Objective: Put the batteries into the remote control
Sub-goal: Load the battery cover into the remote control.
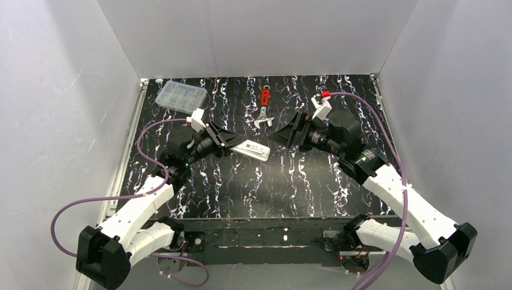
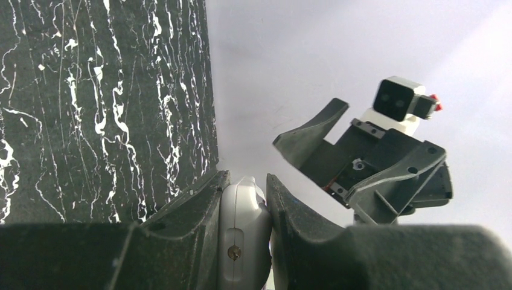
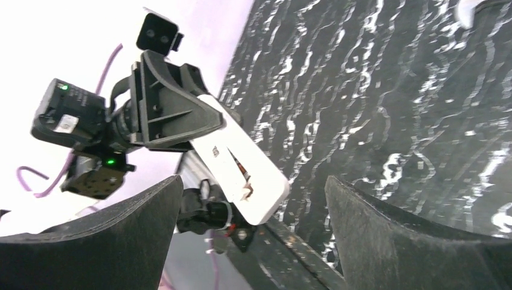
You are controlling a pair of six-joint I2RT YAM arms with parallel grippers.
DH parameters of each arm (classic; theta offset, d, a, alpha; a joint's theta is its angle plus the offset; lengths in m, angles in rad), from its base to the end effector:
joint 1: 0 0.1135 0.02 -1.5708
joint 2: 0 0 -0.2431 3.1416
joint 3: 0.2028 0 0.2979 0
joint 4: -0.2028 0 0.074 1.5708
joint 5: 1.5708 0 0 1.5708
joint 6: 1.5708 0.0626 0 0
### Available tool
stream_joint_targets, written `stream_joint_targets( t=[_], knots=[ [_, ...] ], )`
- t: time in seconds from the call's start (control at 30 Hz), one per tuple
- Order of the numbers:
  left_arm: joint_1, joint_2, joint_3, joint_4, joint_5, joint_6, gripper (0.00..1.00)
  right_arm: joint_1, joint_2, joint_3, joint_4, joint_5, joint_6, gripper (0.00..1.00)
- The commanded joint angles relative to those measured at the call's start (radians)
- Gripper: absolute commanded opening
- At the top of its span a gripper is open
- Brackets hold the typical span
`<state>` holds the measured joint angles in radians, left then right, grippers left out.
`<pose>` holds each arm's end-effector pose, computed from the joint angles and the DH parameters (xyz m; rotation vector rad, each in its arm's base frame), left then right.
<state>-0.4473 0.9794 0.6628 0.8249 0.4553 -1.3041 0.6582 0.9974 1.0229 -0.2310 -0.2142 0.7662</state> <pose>0.2533 -0.1521 0.3449 -0.0693 1.3098 -1.7759 0.2376 0.2005 0.3576 -0.0644 1.9394 1.1845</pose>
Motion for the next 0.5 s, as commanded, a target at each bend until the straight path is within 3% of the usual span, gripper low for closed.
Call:
stream_joint_targets(
  t=[0.0,0.47],
  knots=[
    [-0.002,-0.001,0.041,0.096,0.010,-0.018,0.00,-0.003,-0.012,-0.068,0.219,-0.095,0.184,0.96],
    [-0.002,0.011,0.058,0.109,0.010,-0.022,0.00,-0.004,0.006,-0.132,0.327,-0.149,0.270,0.96]
  ],
)
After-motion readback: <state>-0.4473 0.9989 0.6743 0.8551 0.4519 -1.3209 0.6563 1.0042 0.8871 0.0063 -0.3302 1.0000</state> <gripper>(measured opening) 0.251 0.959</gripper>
